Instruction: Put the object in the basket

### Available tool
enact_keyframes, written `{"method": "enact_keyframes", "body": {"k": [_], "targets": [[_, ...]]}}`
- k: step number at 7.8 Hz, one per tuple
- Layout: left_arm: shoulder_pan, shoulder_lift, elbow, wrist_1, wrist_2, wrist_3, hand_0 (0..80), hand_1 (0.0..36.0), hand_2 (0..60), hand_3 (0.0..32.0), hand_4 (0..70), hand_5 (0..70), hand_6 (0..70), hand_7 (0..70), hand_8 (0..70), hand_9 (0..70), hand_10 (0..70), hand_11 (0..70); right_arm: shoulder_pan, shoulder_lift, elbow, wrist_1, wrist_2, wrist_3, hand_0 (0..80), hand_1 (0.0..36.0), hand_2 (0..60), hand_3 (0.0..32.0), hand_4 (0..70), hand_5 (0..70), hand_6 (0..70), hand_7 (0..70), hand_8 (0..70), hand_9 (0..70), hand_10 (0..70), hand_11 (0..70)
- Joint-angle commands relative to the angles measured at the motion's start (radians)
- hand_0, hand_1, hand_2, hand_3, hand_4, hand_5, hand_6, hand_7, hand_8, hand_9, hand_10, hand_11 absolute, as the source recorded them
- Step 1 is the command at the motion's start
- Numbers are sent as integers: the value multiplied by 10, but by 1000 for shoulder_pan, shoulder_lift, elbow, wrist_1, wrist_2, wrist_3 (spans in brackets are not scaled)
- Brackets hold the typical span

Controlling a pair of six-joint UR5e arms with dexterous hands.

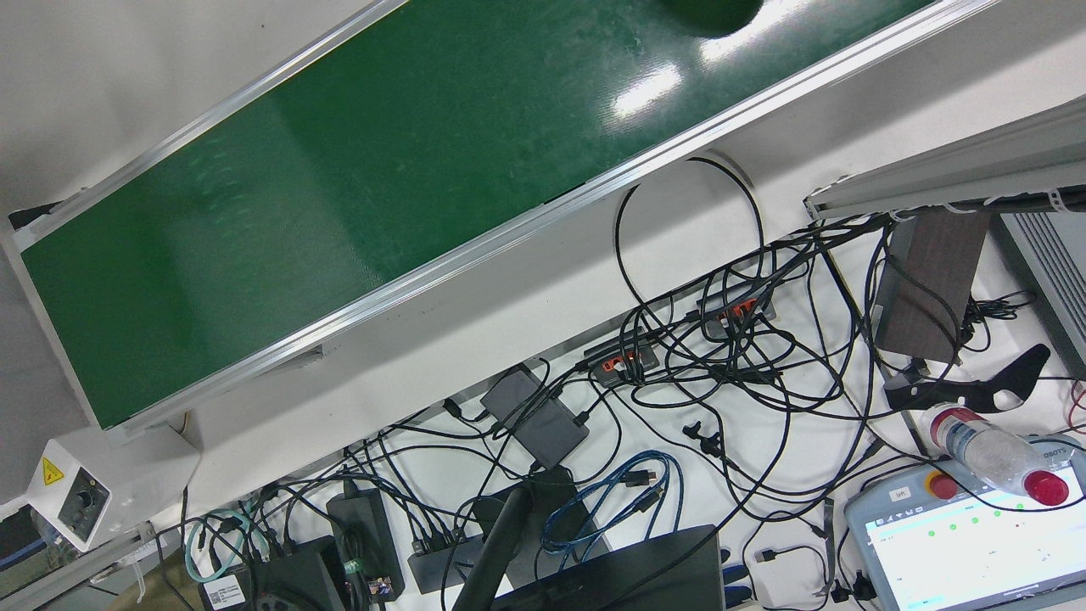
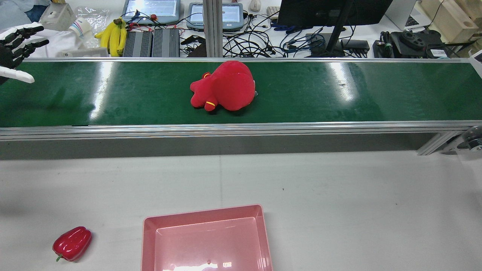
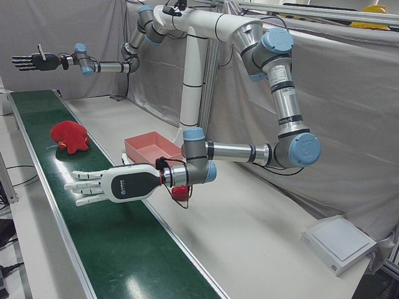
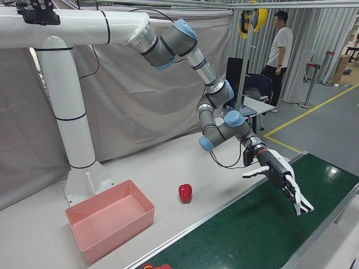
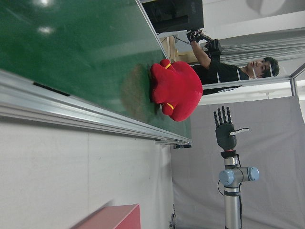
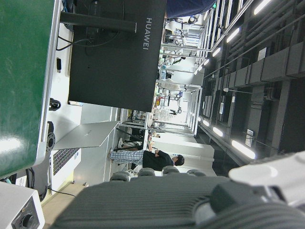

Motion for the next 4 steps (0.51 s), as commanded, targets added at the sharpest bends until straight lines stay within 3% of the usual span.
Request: {"method": "enact_keyframes", "body": {"k": [1,4], "targets": [[0,1,0,0,0,2,608,156,0,0,73,197,25,34,93,149,0,0,0,0,0,0,0,0,0,0,0,0,0,0,0,0,0,0,0,0],[4,-1,0,0,0,6,611,163,0,0,81,201,27,33,95,152,0,0,0,0,0,0,0,0,0,0,0,0,0,0,0,0,0,0,0,0]]}}
